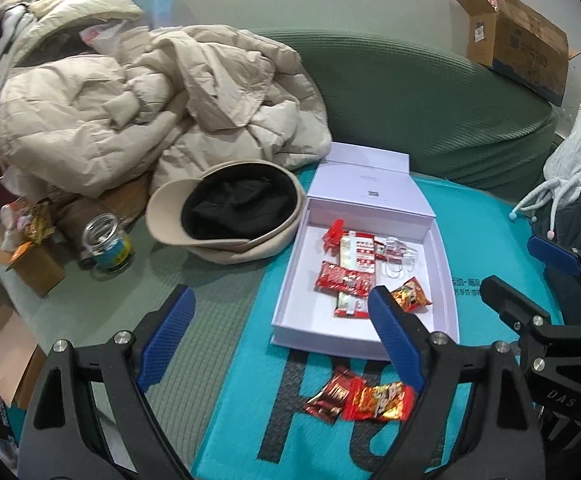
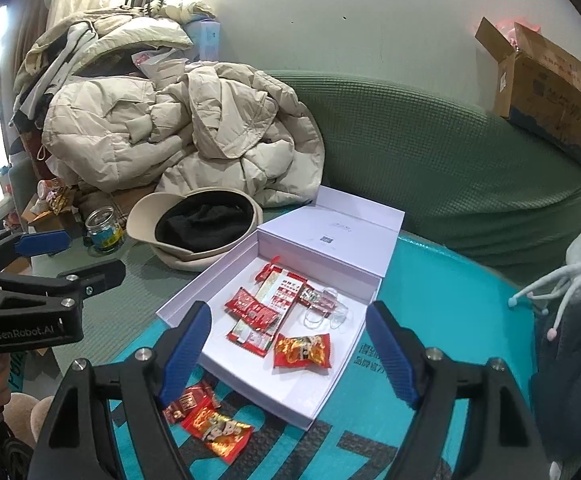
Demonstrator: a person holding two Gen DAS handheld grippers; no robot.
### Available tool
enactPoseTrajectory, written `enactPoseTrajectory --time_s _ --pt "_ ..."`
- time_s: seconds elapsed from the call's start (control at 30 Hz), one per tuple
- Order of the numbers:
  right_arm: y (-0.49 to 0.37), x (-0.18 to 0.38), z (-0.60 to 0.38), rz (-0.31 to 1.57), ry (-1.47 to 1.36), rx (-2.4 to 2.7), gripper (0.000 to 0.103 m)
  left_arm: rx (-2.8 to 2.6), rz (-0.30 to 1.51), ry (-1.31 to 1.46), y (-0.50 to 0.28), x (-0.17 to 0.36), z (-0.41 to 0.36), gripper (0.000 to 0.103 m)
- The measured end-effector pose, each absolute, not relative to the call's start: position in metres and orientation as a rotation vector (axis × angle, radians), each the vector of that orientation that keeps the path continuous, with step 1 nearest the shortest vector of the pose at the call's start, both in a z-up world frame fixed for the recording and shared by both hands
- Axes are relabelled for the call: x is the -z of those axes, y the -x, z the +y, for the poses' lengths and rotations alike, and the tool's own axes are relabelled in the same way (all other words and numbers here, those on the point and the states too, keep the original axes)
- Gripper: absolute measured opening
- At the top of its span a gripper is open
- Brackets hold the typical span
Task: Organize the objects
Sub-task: 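Move both tools back from the box toward the two snacks on the mat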
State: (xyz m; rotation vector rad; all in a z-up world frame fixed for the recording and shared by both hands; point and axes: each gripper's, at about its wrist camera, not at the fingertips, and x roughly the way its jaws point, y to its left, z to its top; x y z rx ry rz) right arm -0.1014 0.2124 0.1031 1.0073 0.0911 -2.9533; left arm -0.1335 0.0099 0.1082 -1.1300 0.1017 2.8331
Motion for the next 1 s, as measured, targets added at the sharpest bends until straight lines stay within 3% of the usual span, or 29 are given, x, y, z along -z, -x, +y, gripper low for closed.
enactPoseTrajectory --time_s 1.0 --pt "0.038 -0.056 0.163 0.190 -1.081 2.734 0.080 -2.863 -0.005 1.309 0.051 -0.056 -0.032 0.088"
